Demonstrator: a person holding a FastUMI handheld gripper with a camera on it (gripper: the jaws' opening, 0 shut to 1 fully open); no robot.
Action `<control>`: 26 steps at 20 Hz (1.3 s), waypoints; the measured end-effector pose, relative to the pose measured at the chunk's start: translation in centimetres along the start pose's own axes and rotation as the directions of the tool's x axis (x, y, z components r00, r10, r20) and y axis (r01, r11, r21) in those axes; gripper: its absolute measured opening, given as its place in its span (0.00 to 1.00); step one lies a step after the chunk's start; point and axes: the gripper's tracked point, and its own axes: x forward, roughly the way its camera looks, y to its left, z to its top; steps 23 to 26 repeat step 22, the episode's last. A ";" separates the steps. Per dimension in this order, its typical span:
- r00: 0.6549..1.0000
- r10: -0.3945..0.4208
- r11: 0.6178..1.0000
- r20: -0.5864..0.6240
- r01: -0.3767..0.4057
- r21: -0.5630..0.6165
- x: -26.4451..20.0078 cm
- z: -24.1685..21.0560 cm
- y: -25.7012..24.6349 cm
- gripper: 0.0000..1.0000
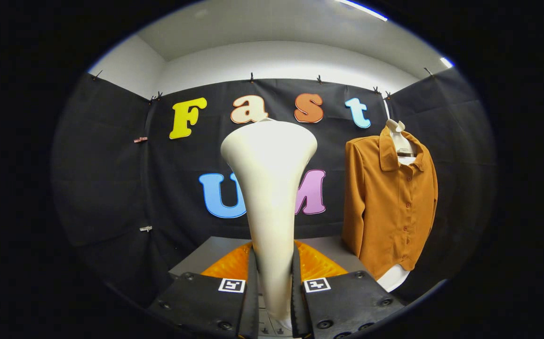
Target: Iron the clothes twice with a garment steamer, once on the left side and once on the right side.
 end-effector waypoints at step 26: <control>1.000 -0.019 1.000 -0.014 0.019 -0.003 0.2 -0.4 -0.2 0.30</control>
